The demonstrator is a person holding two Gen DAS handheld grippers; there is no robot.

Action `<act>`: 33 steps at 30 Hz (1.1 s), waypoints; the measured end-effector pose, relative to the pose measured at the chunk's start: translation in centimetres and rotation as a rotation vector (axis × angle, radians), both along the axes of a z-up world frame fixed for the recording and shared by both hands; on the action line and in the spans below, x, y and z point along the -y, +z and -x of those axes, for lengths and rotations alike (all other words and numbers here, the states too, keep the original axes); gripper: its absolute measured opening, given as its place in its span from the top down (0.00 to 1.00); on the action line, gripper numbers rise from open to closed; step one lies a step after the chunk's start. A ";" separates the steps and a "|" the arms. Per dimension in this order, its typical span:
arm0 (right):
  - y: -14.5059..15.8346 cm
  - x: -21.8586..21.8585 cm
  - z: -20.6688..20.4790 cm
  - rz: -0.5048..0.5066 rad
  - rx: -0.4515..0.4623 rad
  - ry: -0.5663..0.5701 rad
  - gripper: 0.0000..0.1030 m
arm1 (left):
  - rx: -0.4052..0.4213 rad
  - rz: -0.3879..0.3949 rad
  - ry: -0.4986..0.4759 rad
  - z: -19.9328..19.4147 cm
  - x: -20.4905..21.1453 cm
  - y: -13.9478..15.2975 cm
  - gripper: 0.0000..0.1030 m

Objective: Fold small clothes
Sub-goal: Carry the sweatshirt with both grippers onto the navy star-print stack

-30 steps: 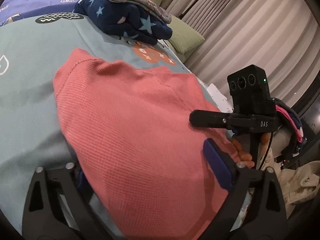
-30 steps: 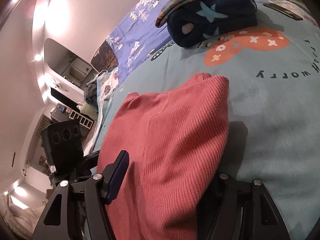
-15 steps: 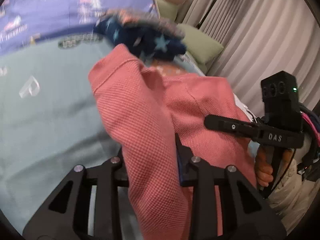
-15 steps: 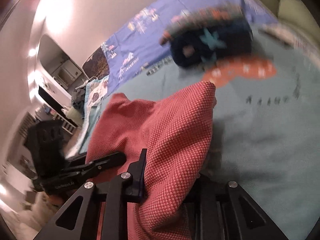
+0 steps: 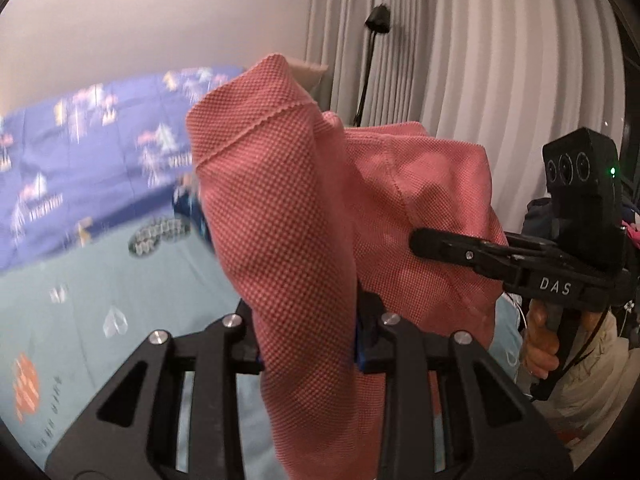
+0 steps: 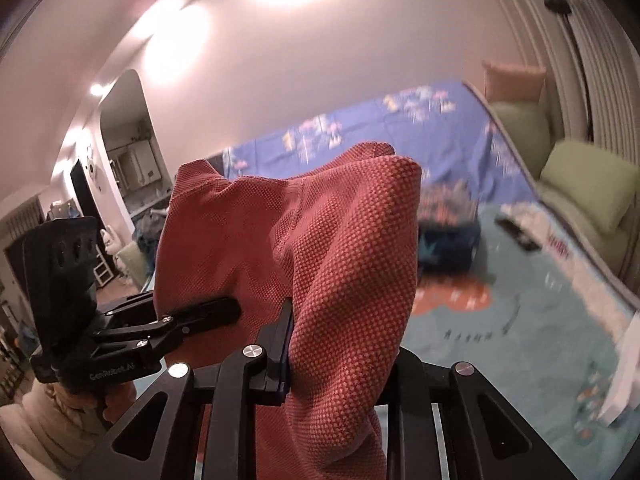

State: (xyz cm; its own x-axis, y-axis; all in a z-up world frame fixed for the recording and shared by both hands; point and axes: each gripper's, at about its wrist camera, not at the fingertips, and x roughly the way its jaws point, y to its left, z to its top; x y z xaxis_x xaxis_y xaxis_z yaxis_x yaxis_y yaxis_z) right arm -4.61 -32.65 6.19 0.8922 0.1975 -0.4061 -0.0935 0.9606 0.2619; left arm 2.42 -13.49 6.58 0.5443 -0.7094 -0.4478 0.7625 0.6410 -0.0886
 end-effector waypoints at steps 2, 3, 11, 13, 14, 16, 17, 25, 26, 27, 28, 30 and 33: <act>2.2 0.2 0.2 0.029 0.043 -0.013 0.79 | 0.052 0.011 -0.003 0.1 0.7 2.1 0.68; 3.3 0.4 0.2 0.039 0.061 -0.020 0.79 | 0.071 0.016 -0.004 -0.1 1.1 3.0 0.68; 11.5 2.2 0.0 0.117 0.209 -0.093 0.79 | 0.229 0.067 -0.017 -1.1 4.2 10.5 0.68; 13.1 2.7 -0.5 0.125 0.230 -0.113 0.79 | 0.252 0.072 -0.018 -1.8 5.0 11.7 0.68; 13.7 2.9 -0.9 0.126 0.236 -0.119 0.79 | 0.264 0.068 -0.018 -2.4 5.6 12.4 0.68; 14.8 3.5 -1.9 0.126 0.243 -0.127 0.79 | 0.282 0.061 -0.018 -3.5 6.4 13.3 0.68; 15.1 3.6 -2.3 0.126 0.247 -0.129 0.79 | 0.292 0.057 -0.020 -4.4 6.9 14.0 0.68; 18.4 6.9 -9.0 0.095 0.275 -0.133 0.79 | 0.310 0.026 0.011 -11.9 10.7 16.5 0.68; 18.5 7.2 -9.8 0.098 0.282 -0.137 0.79 | 0.310 0.021 0.017 -12.7 11.1 16.6 0.68; 18.4 7.4 -10.8 0.101 0.285 -0.142 0.79 | 0.311 0.016 0.024 -13.3 11.5 16.5 0.68; 18.2 7.6 -11.9 0.099 0.283 -0.145 0.79 | 0.311 0.010 0.034 -14.4 11.8 16.2 0.68; 17.4 8.1 -14.0 0.092 0.270 -0.144 0.79 | 0.298 0.000 0.050 -16.2 12.2 15.0 0.68; 15.5 9.0 -17.1 0.074 0.236 -0.145 0.79 | 0.265 -0.014 0.066 -18.8 13.0 12.9 0.68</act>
